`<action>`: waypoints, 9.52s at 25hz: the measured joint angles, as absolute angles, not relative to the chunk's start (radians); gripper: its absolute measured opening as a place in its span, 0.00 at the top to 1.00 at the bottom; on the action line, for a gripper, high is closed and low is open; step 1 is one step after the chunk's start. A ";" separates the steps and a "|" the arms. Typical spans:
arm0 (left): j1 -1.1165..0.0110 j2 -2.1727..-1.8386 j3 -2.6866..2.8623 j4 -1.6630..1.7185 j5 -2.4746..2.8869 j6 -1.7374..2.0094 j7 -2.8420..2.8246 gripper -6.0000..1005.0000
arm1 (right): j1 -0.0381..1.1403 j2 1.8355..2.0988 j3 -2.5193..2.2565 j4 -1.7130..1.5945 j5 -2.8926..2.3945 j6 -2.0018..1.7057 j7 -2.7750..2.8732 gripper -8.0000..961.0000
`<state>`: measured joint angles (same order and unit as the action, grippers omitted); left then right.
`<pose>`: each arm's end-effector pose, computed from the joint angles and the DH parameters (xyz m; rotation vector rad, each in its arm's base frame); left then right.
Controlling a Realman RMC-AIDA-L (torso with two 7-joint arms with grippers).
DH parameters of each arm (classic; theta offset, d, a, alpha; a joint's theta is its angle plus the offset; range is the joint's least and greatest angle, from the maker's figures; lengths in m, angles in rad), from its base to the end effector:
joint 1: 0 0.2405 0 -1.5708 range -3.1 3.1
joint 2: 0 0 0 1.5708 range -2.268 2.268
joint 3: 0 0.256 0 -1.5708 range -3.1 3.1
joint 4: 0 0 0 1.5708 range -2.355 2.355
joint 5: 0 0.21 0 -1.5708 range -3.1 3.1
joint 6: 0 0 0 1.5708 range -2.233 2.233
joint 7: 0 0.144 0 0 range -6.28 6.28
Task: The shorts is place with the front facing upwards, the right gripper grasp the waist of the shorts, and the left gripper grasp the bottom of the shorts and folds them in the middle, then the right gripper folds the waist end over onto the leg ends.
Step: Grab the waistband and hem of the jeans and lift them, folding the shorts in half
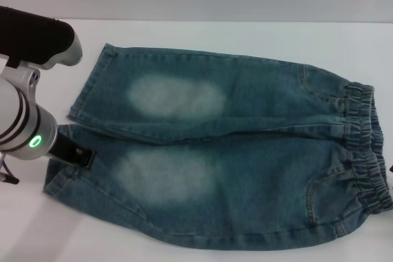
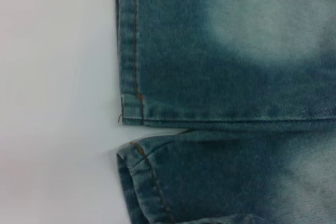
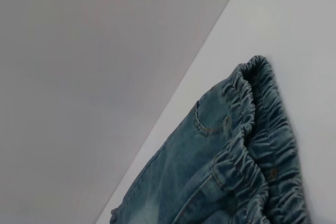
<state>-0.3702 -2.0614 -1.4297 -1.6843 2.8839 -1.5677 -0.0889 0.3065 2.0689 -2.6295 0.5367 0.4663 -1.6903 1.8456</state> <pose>-0.1961 0.3094 0.0060 -2.0485 -1.2437 0.5378 0.3993 0.1909 0.0269 -1.6076 1.9115 1.0970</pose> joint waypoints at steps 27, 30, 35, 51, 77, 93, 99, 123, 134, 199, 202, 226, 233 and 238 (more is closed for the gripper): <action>-0.378 -2.063 -1.421 -1.692 2.882 -1.578 -0.095 0.98 | 0.339 2.068 -2.706 0.500 0.454 -1.647 1.846 0.19; -0.378 -2.063 -1.420 -1.692 2.882 -1.578 -0.096 0.98 | 0.339 2.068 -2.708 0.500 0.451 -1.646 1.848 0.19; -0.379 -2.063 -1.420 -1.692 2.882 -1.579 -0.096 0.98 | 0.340 2.067 -2.707 0.501 0.446 -1.680 1.857 0.21; -0.379 -2.064 -1.415 -1.692 2.882 -1.578 -0.099 0.98 | 0.354 2.054 -2.715 0.508 0.430 -1.719 1.867 0.78; -0.296 -2.063 -1.439 -1.742 2.878 -1.306 -0.102 0.98 | 0.353 2.045 -2.644 0.510 0.789 -1.881 1.970 0.98; -0.290 -2.061 -1.454 -1.626 2.755 -0.973 -0.082 0.98 | 0.324 2.040 -2.456 0.366 0.843 -1.722 2.082 0.99; -0.326 -2.060 -1.457 -1.543 2.704 -0.890 -0.035 0.98 | 0.351 2.029 -2.446 0.323 0.852 -1.662 2.084 0.99; -0.463 -2.061 -1.588 -1.324 2.578 -0.807 0.151 0.98 | 0.413 2.011 -2.444 0.276 0.873 -1.473 2.067 0.98; -0.488 -2.060 -1.590 -1.268 2.565 -0.788 0.160 0.98 | 0.420 2.012 -2.452 0.270 0.882 -1.444 2.057 0.99; -0.575 -2.051 -1.901 -1.041 2.570 -0.760 0.344 0.98 | 0.621 1.997 -2.577 0.126 0.871 -1.174 2.009 0.98; -0.570 -2.050 -1.902 -1.041 2.570 -0.759 0.344 0.98 | 0.631 1.999 -2.584 0.122 0.871 -1.167 2.007 0.98; -0.522 -2.043 -2.002 -1.051 2.571 -0.769 0.395 0.98 | 0.669 2.013 -2.604 0.097 0.870 -1.145 2.005 0.97; -0.528 -2.038 -2.030 -1.042 2.571 -0.766 0.421 0.98 | 0.683 2.018 -2.603 0.083 0.870 -1.135 1.999 0.97; -0.527 -2.033 -2.031 -1.042 2.571 -0.765 0.422 0.98 | 0.695 2.023 -2.603 0.075 0.870 -1.125 1.990 0.97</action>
